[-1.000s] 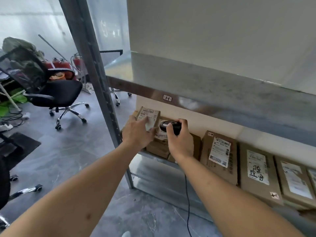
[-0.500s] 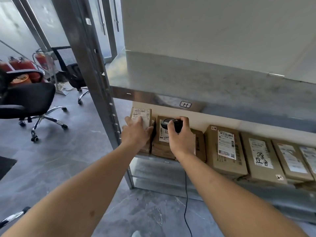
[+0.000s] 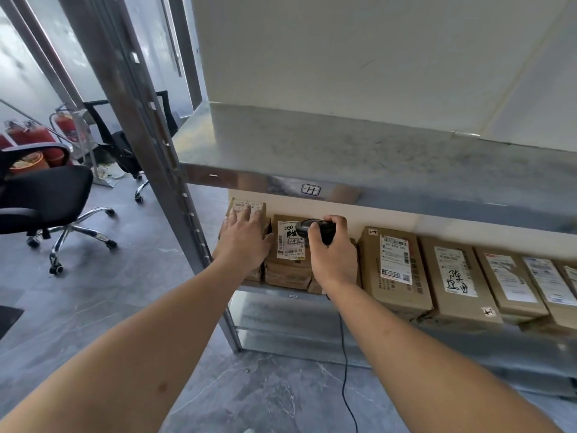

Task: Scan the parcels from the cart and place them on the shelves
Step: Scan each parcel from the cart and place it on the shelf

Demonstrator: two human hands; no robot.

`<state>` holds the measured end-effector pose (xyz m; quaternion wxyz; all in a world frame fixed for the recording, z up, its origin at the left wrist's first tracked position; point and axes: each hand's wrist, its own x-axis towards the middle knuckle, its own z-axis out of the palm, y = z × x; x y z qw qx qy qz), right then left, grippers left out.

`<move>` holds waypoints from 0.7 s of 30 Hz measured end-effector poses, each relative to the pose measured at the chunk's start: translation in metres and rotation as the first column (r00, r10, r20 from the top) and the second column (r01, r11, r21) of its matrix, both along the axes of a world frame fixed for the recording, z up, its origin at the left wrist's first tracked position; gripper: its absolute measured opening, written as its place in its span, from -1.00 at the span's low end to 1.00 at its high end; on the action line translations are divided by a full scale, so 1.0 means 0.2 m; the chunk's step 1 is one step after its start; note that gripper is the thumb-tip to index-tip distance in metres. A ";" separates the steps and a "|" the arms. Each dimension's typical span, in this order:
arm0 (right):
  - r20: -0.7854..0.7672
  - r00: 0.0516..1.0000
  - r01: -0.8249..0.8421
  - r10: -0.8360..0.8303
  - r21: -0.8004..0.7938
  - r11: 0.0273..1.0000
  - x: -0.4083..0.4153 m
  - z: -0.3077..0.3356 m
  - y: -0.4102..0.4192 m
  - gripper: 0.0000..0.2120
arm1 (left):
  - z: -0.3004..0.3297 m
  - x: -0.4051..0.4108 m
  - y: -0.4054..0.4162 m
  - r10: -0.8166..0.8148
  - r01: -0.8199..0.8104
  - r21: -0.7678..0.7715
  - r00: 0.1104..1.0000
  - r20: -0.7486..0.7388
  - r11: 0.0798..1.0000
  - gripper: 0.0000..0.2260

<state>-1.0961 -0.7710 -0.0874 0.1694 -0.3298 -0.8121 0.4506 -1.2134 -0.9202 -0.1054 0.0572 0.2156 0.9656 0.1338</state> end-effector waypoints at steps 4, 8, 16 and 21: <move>-0.043 0.999 0.001 -0.001 0.008 1.000 0.10 0.06 0.06 -0.68 | 0.12 0.12 0.06 -0.089 0.089 0.011 0.996 0.004 0.996 -0.49; -0.072 0.997 0.016 -0.016 -0.008 1.000 0.23 0.10 0.13 -0.67 | 0.21 0.28 0.13 -0.125 0.125 -0.039 0.992 0.004 0.991 -0.51; -0.153 0.976 0.154 -0.157 -0.035 0.987 0.54 0.18 0.29 -0.67 | 0.35 0.56 0.39 -0.231 0.229 -0.113 0.973 -0.010 0.967 -0.55; -0.152 0.941 0.310 -0.303 0.023 0.950 0.73 0.22 0.36 -0.69 | 0.41 0.67 0.57 -0.371 0.366 -0.111 0.928 -0.027 0.924 -0.51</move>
